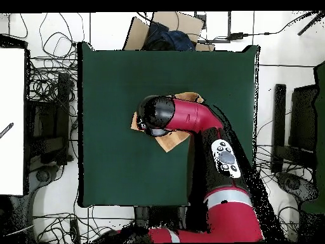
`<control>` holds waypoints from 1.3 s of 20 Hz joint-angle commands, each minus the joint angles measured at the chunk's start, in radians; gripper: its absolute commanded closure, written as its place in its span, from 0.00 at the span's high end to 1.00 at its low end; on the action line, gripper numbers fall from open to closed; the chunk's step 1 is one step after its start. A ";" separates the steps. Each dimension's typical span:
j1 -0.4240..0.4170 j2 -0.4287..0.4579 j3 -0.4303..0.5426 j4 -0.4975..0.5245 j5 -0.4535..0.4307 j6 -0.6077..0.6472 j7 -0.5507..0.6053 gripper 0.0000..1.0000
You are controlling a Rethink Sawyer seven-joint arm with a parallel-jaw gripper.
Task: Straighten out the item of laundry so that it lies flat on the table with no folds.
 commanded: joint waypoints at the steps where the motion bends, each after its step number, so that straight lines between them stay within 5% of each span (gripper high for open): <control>1: 0.010 0.051 -0.033 0.068 0.076 -0.003 0.303 1.00; 26: 0.076 0.104 -0.101 0.030 0.122 -0.012 0.296 1.00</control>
